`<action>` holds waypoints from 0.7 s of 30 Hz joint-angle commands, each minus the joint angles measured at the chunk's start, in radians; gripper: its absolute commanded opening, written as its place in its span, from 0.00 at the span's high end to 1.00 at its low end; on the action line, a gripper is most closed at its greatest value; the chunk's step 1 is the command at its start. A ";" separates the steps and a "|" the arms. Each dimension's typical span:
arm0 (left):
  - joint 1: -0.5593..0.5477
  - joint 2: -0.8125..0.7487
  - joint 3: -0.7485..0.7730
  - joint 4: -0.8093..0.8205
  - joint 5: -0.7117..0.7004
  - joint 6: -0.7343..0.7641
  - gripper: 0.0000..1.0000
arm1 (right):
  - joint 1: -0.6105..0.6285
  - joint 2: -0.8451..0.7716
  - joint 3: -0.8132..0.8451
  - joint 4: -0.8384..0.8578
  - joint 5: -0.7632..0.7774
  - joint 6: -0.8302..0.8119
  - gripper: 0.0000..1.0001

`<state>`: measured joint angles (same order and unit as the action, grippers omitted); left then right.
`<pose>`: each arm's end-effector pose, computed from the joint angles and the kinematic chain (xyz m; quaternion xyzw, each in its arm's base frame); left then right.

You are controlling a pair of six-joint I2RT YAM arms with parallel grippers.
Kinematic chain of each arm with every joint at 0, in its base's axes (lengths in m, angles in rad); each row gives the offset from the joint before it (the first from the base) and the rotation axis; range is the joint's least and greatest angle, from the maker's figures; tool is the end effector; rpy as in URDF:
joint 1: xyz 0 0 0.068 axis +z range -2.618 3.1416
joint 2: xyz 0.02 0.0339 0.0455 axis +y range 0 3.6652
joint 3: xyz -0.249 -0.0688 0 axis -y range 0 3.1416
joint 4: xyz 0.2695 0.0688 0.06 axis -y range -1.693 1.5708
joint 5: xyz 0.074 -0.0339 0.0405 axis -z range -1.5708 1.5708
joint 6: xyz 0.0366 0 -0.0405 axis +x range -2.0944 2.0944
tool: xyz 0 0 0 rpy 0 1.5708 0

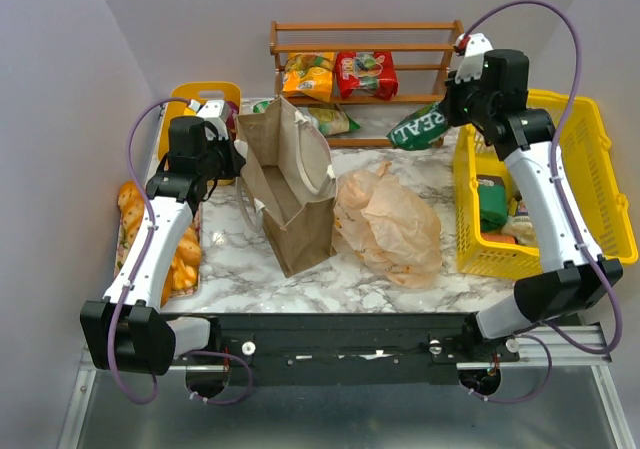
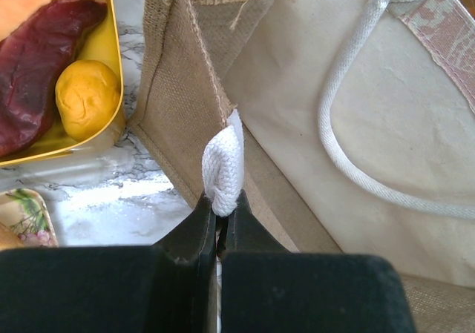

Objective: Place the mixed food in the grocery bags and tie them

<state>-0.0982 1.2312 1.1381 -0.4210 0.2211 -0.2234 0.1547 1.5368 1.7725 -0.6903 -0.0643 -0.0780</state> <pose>0.3042 -0.0380 0.3290 0.0018 0.8602 -0.1743 0.4793 0.3542 0.0576 0.4351 -0.1153 0.8401 0.0475 0.5279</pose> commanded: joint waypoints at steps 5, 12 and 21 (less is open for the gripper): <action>0.006 -0.032 0.003 0.039 0.001 -0.008 1.00 | 0.258 -0.202 0.015 0.181 -0.052 0.032 0.99; 0.006 -0.029 0.003 0.039 0.006 -0.011 1.00 | 0.437 -0.173 0.079 0.259 -0.163 0.076 0.99; 0.006 -0.032 0.003 0.039 0.008 -0.011 1.00 | 0.615 0.017 0.175 0.319 -0.244 0.073 0.99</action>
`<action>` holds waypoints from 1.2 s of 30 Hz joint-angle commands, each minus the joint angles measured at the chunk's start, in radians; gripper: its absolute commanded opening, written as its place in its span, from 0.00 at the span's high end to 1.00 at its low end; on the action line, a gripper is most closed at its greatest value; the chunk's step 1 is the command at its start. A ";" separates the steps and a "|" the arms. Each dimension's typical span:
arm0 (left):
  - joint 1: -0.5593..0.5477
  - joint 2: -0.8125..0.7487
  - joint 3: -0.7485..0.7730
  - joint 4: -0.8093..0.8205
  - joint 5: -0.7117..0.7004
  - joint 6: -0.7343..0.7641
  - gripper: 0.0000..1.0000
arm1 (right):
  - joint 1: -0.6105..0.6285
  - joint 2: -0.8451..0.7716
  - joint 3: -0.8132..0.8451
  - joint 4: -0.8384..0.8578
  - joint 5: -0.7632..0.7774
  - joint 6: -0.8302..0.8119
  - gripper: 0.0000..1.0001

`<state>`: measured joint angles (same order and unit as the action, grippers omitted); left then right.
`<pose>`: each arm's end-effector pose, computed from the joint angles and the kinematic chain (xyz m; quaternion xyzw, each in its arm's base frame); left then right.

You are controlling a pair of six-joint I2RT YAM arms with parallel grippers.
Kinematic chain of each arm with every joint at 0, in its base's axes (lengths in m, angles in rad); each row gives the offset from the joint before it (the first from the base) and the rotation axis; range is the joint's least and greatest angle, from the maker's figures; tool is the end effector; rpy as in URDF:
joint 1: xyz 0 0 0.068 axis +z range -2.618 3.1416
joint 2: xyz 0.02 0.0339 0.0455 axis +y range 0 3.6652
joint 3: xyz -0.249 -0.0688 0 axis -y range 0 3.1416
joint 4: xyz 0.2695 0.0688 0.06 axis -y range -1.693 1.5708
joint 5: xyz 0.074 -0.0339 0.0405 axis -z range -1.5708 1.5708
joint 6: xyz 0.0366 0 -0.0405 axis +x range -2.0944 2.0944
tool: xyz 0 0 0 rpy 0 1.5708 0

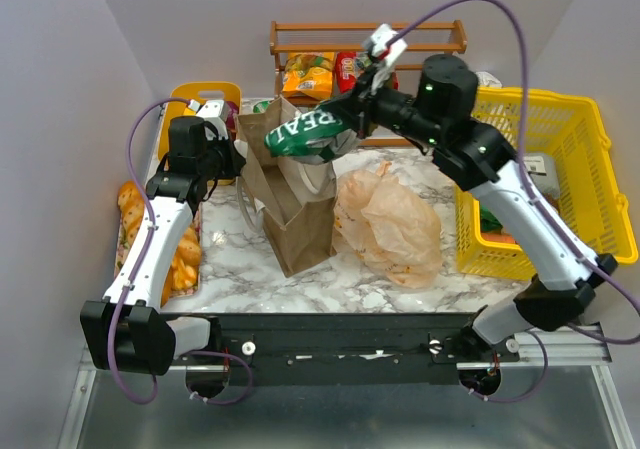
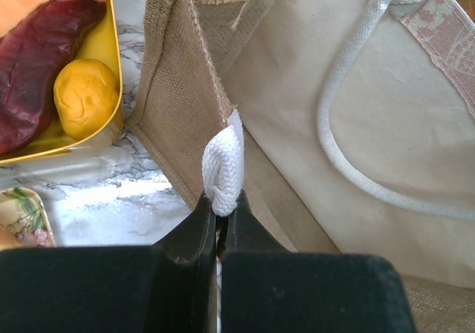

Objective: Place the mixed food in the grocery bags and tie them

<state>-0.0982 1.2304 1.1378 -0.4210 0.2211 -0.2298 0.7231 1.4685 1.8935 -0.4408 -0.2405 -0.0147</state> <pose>0.3041 -0.0380 0.3291 -0.0009 0.8600 -0.1758 0.4790 0.2378 0.2215 0.5253 -0.3336 0.6296 0.3217 0.6235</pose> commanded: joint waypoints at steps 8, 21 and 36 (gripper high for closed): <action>0.006 -0.037 0.004 0.036 -0.005 -0.002 1.00 | 0.076 0.226 0.098 -0.047 0.179 0.039 0.99; 0.006 -0.040 0.007 0.031 -0.003 -0.002 1.00 | 0.064 0.271 0.253 -0.280 0.234 0.025 0.00; 0.005 -0.031 0.004 0.033 -0.012 0.003 1.00 | -0.379 0.547 0.352 -0.173 0.156 0.223 0.00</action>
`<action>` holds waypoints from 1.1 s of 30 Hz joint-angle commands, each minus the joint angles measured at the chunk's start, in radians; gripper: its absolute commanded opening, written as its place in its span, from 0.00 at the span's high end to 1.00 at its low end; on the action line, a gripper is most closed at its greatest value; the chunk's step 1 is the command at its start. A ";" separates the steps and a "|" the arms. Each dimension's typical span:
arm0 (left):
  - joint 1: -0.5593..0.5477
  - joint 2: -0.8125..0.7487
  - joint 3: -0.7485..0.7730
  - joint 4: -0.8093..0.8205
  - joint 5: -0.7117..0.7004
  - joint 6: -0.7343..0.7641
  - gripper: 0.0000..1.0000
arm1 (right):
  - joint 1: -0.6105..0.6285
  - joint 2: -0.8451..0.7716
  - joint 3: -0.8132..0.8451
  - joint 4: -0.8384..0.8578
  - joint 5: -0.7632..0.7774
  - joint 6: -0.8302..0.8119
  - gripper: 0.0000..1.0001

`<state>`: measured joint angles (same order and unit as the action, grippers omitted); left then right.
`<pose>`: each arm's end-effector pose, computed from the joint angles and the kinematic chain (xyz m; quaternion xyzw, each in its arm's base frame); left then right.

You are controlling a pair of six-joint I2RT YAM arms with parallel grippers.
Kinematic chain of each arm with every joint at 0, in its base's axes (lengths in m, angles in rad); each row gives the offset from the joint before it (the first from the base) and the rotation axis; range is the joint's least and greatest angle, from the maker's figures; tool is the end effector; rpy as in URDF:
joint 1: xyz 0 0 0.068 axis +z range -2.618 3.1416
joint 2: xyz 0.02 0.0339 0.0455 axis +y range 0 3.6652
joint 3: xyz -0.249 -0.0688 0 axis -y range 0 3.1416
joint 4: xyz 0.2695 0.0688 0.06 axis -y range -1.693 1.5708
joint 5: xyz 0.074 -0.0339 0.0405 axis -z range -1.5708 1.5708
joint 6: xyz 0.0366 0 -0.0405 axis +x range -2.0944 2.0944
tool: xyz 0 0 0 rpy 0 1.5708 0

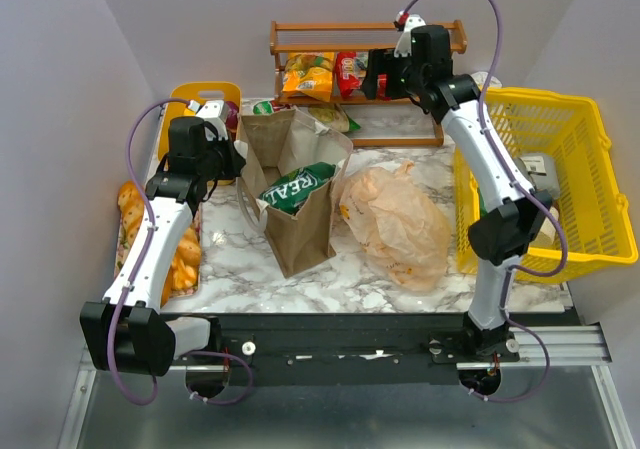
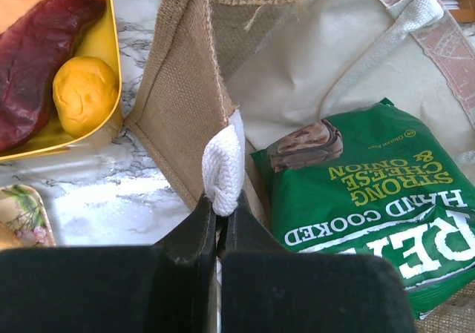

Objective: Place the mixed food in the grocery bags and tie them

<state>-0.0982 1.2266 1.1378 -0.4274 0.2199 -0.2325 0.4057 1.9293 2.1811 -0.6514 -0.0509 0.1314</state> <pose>0.3029 -0.0379 0.3296 -0.0025 0.8607 -0.1759 0.4777 0.4176 0.1814 0.4289 -0.1278 0.8234 0.1670 0.5271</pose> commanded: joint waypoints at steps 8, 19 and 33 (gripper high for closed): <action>0.005 -0.019 0.005 0.038 -0.005 0.001 1.00 | -0.154 0.207 0.083 0.143 0.000 0.148 0.00; 0.005 -0.018 0.005 0.039 0.007 -0.004 1.00 | -0.180 0.336 0.088 0.311 -0.067 0.221 0.06; 0.005 -0.027 0.005 0.041 0.006 -0.002 1.00 | -0.185 0.327 -0.010 0.407 -0.070 0.240 0.70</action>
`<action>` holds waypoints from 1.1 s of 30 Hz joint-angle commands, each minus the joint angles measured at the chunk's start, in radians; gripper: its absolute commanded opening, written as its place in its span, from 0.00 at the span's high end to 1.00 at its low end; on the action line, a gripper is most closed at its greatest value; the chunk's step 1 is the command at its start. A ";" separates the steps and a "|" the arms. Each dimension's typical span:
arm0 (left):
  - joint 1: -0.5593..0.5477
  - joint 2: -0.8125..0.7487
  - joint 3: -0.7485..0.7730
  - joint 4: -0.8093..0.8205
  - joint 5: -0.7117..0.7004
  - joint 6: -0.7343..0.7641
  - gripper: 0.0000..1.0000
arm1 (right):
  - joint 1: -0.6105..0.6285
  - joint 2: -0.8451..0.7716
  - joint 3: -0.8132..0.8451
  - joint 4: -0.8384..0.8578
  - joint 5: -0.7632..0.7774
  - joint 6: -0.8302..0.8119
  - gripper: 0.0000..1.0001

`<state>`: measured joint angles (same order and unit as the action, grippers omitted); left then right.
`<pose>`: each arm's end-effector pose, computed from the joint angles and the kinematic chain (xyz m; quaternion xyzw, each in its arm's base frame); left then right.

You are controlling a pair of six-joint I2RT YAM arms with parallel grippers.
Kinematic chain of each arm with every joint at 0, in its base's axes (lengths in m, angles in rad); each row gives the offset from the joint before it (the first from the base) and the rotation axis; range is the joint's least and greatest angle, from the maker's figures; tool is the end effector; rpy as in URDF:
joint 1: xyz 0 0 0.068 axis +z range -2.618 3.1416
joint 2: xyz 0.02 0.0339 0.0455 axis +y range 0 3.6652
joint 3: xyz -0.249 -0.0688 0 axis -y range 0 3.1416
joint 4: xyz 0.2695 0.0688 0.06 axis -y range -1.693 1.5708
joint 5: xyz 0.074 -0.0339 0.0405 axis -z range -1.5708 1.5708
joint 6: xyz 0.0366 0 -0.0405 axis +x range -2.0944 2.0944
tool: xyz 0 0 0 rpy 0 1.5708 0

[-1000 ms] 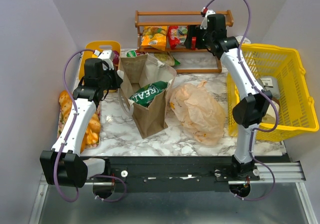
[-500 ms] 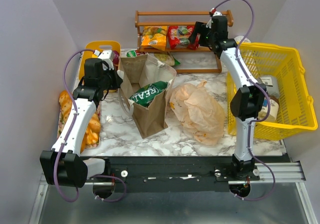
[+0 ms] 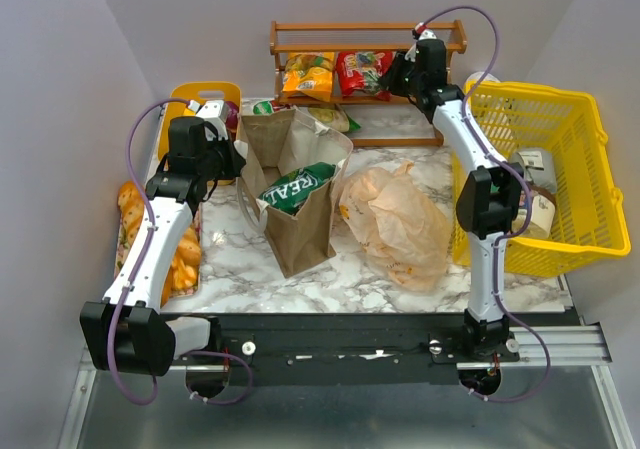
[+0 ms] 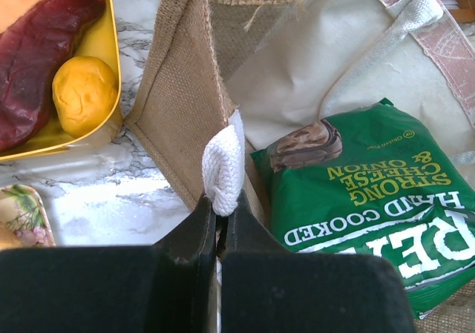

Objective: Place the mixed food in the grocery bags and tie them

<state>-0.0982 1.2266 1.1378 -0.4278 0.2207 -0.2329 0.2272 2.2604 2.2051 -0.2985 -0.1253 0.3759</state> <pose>0.3029 -0.0379 0.3296 -0.0025 0.8608 -0.1763 0.4774 0.5390 0.1293 0.3124 0.0251 0.8193 0.2185 0.5295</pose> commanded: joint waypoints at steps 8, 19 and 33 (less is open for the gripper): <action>0.005 -0.044 0.004 0.043 -0.004 0.001 1.00 | 0.006 -0.168 -0.224 0.151 -0.048 -0.026 0.99; 0.005 -0.036 0.005 0.040 -0.014 0.003 1.00 | 0.037 -0.478 -0.516 0.248 -0.097 -0.098 0.99; 0.005 -0.033 0.007 0.032 -0.021 0.004 1.00 | 0.116 -0.837 -0.716 0.275 -0.063 -0.173 0.99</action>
<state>-0.0982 1.2209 1.1374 -0.4320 0.2176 -0.2329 0.2924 1.5368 1.4952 -0.1440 -0.2070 0.2543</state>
